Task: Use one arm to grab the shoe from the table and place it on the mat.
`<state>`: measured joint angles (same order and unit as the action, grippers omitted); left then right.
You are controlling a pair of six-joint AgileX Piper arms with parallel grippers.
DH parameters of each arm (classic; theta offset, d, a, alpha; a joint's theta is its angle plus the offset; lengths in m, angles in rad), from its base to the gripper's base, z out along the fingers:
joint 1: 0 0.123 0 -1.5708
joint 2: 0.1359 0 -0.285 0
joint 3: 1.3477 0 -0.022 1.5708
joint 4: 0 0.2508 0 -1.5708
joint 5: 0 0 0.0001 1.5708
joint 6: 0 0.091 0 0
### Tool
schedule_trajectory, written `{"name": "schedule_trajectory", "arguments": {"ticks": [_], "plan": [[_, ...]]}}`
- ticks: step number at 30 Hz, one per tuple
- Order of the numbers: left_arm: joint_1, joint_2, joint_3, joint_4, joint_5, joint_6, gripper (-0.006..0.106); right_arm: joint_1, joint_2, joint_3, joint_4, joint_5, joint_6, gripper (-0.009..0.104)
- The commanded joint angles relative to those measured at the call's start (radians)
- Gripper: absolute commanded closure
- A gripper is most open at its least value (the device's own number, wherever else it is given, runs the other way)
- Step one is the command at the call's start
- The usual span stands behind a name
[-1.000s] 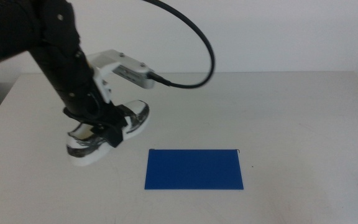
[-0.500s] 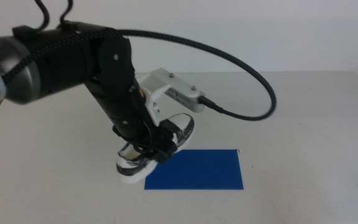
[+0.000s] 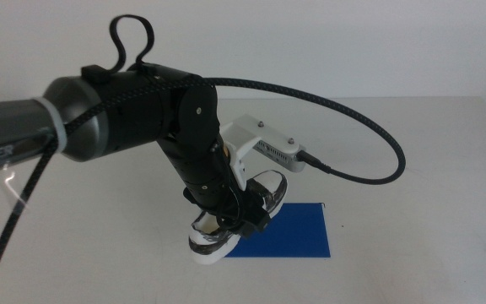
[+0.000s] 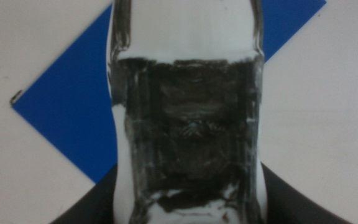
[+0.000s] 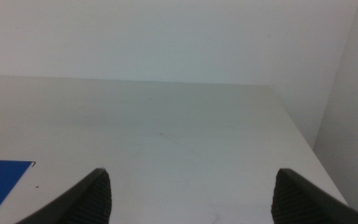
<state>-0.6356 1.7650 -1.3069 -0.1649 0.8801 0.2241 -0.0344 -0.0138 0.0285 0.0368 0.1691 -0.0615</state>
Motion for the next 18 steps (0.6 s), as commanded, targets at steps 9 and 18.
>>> {"name": "schedule_trajectory", "arguments": {"ticks": [9, 18], "plan": [[-0.004, 0.007, -0.068, -0.062, -0.057, 0.002, 0.083, -0.005, -0.021, -0.010, -0.008, -0.079, -0.013, 0.029], [-0.022, 0.082, -0.180, -0.057, 0.005, 0.010, 0.083, -0.005, -0.021, -0.010, -0.008, -0.079, -0.013, 0.029]]}}
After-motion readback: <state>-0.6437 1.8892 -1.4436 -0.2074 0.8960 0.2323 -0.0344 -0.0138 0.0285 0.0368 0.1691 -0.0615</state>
